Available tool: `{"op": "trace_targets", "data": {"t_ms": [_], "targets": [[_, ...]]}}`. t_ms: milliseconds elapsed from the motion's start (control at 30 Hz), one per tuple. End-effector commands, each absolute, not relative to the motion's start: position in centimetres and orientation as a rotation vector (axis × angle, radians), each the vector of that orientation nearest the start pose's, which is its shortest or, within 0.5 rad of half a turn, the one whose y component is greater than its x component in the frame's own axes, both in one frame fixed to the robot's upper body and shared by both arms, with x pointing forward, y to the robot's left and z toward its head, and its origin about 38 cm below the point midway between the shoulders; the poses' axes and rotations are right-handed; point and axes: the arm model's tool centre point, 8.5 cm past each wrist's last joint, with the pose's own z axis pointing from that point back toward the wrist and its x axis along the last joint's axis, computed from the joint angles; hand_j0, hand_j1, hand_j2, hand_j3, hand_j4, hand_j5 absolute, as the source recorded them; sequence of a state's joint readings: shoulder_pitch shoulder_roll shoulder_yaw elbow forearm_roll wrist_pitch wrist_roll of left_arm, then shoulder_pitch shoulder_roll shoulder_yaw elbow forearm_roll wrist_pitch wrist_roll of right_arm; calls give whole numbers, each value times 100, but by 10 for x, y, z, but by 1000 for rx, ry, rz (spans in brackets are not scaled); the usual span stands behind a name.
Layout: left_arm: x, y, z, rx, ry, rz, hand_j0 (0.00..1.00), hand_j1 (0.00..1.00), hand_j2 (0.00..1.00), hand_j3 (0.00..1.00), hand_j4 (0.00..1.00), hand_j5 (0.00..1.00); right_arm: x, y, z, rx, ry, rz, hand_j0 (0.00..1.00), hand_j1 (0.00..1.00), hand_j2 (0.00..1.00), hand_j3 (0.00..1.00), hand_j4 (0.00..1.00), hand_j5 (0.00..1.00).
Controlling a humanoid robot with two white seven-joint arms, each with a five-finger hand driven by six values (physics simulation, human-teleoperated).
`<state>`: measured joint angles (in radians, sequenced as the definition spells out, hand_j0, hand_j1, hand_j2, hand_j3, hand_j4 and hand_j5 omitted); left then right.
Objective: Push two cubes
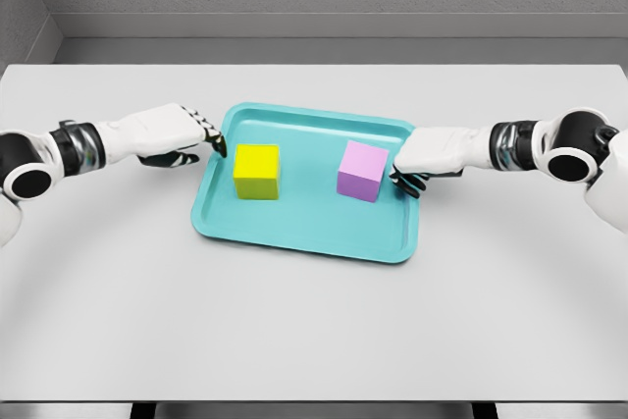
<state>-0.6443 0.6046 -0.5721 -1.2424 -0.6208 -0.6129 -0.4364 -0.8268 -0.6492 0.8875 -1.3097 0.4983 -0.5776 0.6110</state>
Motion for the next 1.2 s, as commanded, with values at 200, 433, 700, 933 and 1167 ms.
{"op": "trace_targets", "data": {"t_ms": [200, 433, 700, 933, 1167], "targets": [[458, 260, 165, 430, -1443, -2065, 58, 58, 58, 58, 58, 58, 464, -223, 171, 387, 1665, -3216, 13, 13, 13, 13, 13, 13], [450, 253, 170, 426, -1472, -2090, 58, 58, 58, 58, 58, 58, 466, -222, 171, 408, 1646, -3219, 13, 13, 13, 13, 13, 13], [449, 243, 167, 411, -1480, -2101, 57, 57, 57, 57, 57, 57, 469, -218, 172, 404, 1654, -3213, 13, 13, 13, 13, 13, 13], [452, 230, 159, 381, -1489, -2089, 58, 58, 58, 58, 58, 58, 469, -213, 173, 398, 1663, -3202, 13, 13, 13, 13, 13, 13], [464, 233, 137, 339, -1426, -2038, 58, 58, 58, 58, 58, 58, 470, -208, 174, 392, 1671, -3191, 13, 13, 13, 13, 13, 13]]}}
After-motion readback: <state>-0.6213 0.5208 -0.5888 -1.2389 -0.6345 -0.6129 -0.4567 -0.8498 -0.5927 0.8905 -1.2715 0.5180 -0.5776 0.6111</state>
